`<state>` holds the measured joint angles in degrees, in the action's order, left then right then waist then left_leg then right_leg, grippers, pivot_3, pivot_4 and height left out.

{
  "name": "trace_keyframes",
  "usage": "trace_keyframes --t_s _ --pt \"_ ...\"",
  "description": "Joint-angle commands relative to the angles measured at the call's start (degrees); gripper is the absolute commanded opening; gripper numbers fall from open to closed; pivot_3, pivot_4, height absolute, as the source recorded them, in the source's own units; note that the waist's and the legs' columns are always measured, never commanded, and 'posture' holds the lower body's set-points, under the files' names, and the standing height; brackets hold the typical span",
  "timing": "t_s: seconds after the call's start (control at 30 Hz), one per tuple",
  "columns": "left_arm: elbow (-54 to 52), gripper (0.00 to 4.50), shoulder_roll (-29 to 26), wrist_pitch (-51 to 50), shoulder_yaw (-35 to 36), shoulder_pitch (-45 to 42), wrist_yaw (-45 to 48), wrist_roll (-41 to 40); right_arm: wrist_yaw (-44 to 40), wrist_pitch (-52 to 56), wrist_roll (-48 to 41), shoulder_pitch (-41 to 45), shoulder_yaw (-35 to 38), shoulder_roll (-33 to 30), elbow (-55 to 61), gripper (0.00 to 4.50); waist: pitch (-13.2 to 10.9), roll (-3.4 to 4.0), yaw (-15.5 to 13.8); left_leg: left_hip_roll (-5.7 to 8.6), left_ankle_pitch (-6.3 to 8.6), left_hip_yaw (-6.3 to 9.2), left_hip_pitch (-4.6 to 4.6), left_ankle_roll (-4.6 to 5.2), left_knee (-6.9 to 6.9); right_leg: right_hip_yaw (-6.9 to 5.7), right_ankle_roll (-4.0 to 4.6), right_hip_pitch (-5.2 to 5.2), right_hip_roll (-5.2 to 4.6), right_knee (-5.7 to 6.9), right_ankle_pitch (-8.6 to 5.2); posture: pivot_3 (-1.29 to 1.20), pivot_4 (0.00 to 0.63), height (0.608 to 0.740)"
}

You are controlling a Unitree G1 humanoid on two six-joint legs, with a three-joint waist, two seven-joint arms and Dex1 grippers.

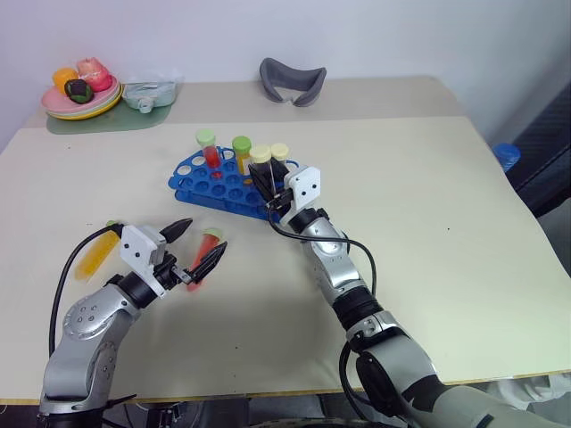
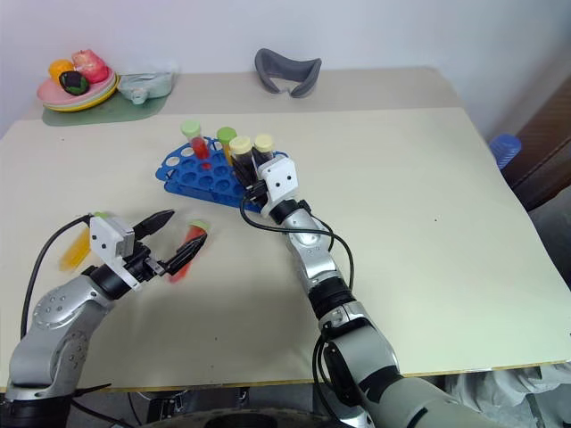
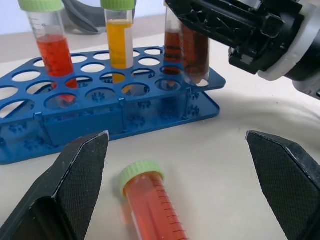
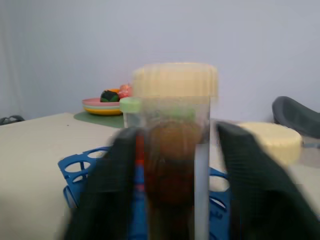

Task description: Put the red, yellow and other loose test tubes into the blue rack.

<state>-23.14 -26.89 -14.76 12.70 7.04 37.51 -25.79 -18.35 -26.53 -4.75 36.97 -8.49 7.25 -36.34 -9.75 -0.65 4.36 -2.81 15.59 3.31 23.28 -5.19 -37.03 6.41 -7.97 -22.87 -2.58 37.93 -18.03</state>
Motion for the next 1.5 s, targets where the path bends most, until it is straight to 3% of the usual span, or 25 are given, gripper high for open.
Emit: trace_keyframes --t_s 0.03,0.2,0.4,0.57,0.73,0.8,0.9,1.1,1.17,1.27,1.5 --pt "-2.33 4.5 -0.52 -0.13 0.62 -0.19 -0.29 -1.13 0.76 -1.14 -0.04 0.38 0.7 1.43 1.49 4.19 0.0 0.0 0.02 0.0 0.0 0.0 0.0 0.0 0.0 0.0 0.0 0.0 0.0 0.0 0.0 0.0 0.15 0.74" --pt "-2.87 4.5 -0.69 -0.88 0.43 -0.45 -0.72 -1.25 0.1 -0.14 -0.9 0.36 0.77 1.1 5.8 4.36 0.0 0.0 0.01 0.0 0.0 0.0 0.0 -0.01 0.0 0.0 0.01 0.0 0.0 0.01 0.0 0.0 0.15 0.74" --pt "-4.01 4.5 -1.18 -2.32 0.8 -0.43 -1.39 -1.58 -6.94 7.46 -3.42 -3.99 -2.98 -1.99 22.09 4.36 0.0 0.0 -0.16 0.0 0.0 0.02 0.0 0.0 0.01 0.0 0.01 -0.01 0.0 0.02 0.0 0.0 0.15 0.74" --pt "-6.8 4.5 -2.78 -5.72 0.77 -0.11 -3.24 -1.46 -14.36 19.83 -6.71 -10.61 -5.55 -10.76 38.69 4.36 0.0 0.0 -0.38 0.0 0.0 0.03 0.0 0.0 0.01 -0.02 0.01 0.02 -0.01 0.0 -0.01 0.0 0.15 0.74" --pt "-10.85 4.5 -3.39 -11.51 0.4 -0.95 -6.84 -2.7 -22.7 35.28 -14.65 -16.73 -3.67 -24.24 52.68 4.36 0.0 -0.01 -0.43 0.01 0.01 0.06 0.01 0.01 -0.01 -0.04 0.02 0.07 -0.01 -0.06 -0.02 0.0 0.15 0.74" --pt "-12.58 4.5 -4.46 -15.45 -1.0 -1.91 -8.96 -1.56 -28.22 42.23 -18.85 -19.75 -2.31 -32.54 58.11 4.36 -0.01 -0.01 -0.5 0.01 0.01 0.07 0.01 0.02 -0.01 -0.04 0.03 0.08 -0.01 -0.07 -0.02 0.0 0.15 0.74" --pt "-14.33 4.5 -6.08 -23.85 -2.77 -6.02 -13.12 -1.24 -30.34 46.07 -21.28 -21.19 -0.5 -38.29 60.73 4.36 -0.02 -0.04 -0.55 0.02 0.03 0.13 0.0 0.05 -0.04 -0.08 0.03 0.17 0.0 -0.18 -0.03 0.0 0.15 0.74" --pt "-14.81 4.5 -12.51 -47.96 -9.89 -21.35 -21.51 2.67 -30.85 47.46 -21.05 -21.33 0.54 -39.72 60.19 4.36 -0.04 -0.09 -0.47 0.02 0.03 0.19 -0.04 0.05 -0.06 -0.08 0.02 0.21 0.08 -0.17 -0.03 0.0 0.15 0.74" --pt "-14.75 4.5 -12.47 -56.0 -10.57 -25.45 -22.48 1.62 -30.83 47.48 -20.68 -21.16 0.04 -39.34 60.25 4.36 -0.05 -0.09 -0.42 0.02 0.03 0.19 0.01 0.05 -0.05 -0.1 0.02 0.21 0.06 -0.26 -0.03 0.0 0.15 0.74" --pt "-13.2 4.5 -8.03 -75.31 -8.32 -32.98 -22.09 -1.76 -31.12 47.35 -20.3 -20.69 -0.41 -39.2 60.1 4.36 -0.05 -0.1 -0.54 0.03 0.04 0.2 0.04 0.08 -0.03 -0.14 0.02 0.21 0.05 -0.31 -0.03 0.0 0.15 0.74" --pt "-6.82 4.5 -14.29 -77.74 -10.63 -37.36 -26.64 -17.64 -32.38 46.95 -19.59 -21.01 -0.76 -39.84 59.95 4.36 -0.06 -0.11 -0.58 0.02 0.03 0.27 0.05 0.06 -0.03 -0.19 0.02 0.18 0.04 -0.27 -0.03 0.0 0.15 0.74"
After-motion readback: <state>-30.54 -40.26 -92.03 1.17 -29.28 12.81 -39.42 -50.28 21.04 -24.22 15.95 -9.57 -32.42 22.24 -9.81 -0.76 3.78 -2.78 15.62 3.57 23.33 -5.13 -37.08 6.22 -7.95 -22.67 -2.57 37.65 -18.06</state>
